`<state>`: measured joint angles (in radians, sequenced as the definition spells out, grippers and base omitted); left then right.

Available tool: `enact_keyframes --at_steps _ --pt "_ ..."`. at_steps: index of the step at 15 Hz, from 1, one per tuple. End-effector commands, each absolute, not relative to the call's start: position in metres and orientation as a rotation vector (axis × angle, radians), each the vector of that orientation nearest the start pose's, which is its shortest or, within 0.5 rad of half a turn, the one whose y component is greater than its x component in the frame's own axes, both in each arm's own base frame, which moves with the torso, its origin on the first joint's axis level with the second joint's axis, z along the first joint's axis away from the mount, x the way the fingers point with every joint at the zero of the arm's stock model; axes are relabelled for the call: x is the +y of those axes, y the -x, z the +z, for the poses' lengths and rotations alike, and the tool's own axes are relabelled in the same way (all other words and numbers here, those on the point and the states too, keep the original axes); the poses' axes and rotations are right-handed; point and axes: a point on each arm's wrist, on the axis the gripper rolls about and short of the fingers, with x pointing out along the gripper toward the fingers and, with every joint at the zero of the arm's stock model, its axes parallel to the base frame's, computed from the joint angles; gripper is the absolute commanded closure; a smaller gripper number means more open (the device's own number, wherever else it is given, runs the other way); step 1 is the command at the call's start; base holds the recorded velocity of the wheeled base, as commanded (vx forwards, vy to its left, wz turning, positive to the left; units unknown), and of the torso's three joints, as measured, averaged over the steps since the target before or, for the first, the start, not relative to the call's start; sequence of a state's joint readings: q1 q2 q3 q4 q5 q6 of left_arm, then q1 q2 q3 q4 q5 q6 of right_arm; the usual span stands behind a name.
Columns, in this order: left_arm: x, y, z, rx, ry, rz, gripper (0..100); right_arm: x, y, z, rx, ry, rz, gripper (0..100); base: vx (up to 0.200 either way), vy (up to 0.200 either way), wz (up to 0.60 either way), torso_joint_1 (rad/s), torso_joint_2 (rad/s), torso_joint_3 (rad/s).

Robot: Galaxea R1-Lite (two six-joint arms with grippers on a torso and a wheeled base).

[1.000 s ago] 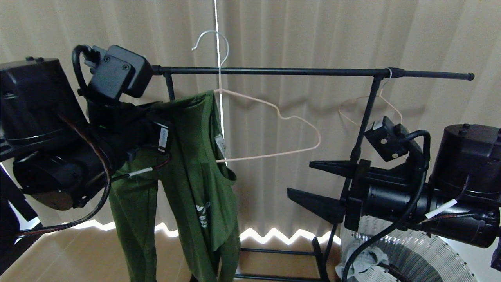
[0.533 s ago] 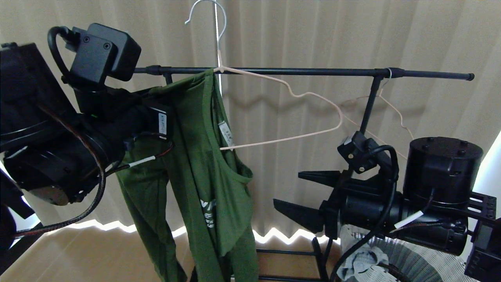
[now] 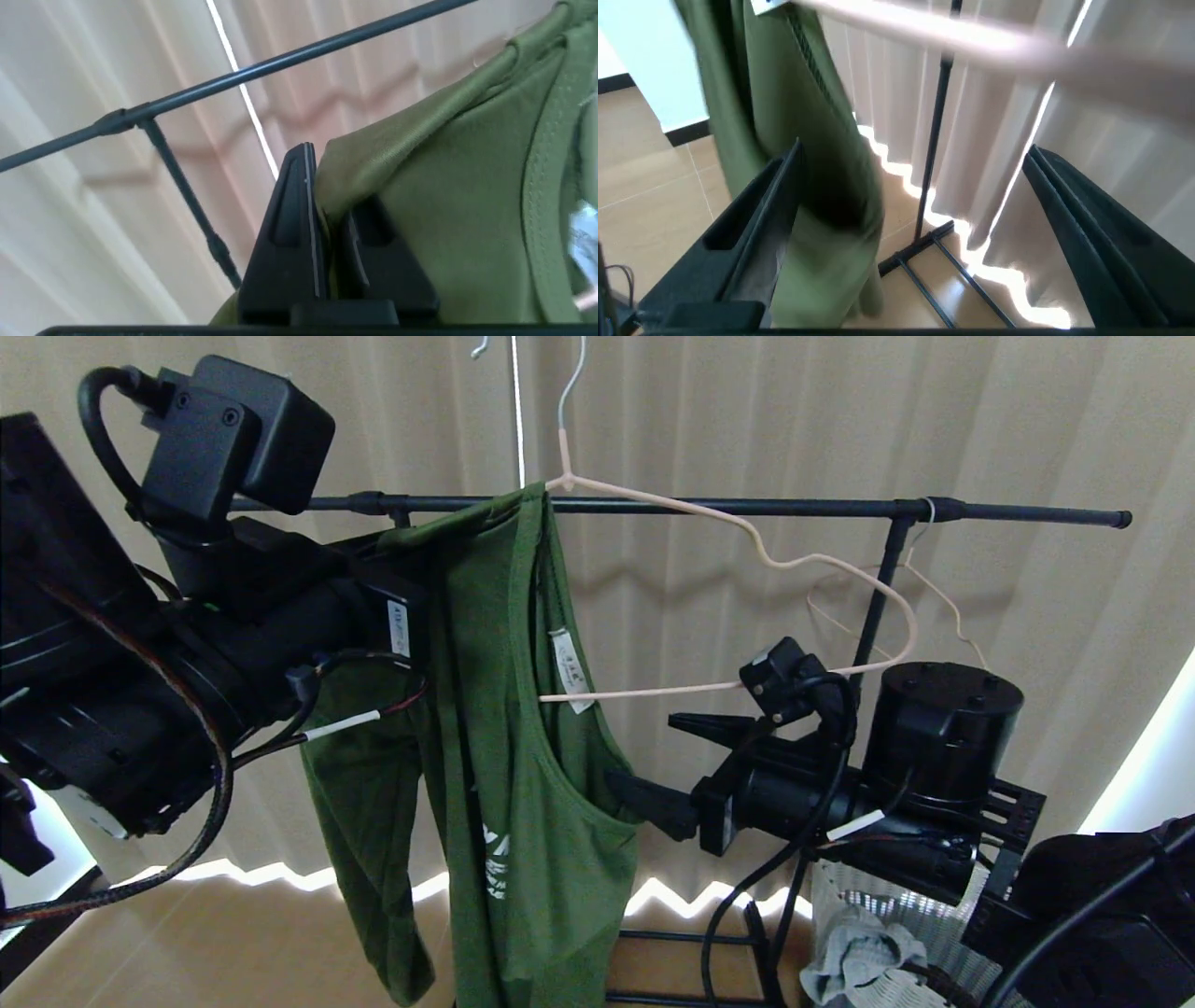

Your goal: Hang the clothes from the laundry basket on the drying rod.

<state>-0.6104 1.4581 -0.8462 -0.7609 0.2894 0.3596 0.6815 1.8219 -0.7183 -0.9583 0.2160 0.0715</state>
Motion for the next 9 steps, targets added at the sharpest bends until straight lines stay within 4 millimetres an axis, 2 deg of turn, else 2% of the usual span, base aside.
enact_keyframes --at_steps 1,4,7,8,9 --pt "-0.142 -0.208 0.276 -0.197 -0.287 -0.306 100 0.213 -0.249 0.148 0.195 -0.028 0.901 0 0.000 0.000 0.00 0.000 0.00 0.000" --pt "-0.143 -0.208 0.279 -0.208 -0.282 -0.308 100 0.213 -0.248 0.145 0.210 -0.024 0.902 0 0.000 0.000 0.00 0.000 0.00 0.000" --pt "-0.143 -0.208 0.283 -0.226 -0.277 -0.303 100 0.212 -0.248 0.133 0.250 -0.011 0.874 0 0.000 0.000 0.00 0.000 0.00 0.000" --pt "-0.143 -0.208 0.284 -0.229 -0.275 -0.303 100 0.209 -0.244 0.129 0.268 -0.007 0.873 100 0.000 0.000 0.00 0.000 0.00 0.000" --pt "-0.143 -0.208 0.284 -0.231 -0.274 -0.299 100 0.206 -0.242 0.128 0.274 -0.005 0.871 100 0.000 0.000 0.00 0.000 0.00 0.000"
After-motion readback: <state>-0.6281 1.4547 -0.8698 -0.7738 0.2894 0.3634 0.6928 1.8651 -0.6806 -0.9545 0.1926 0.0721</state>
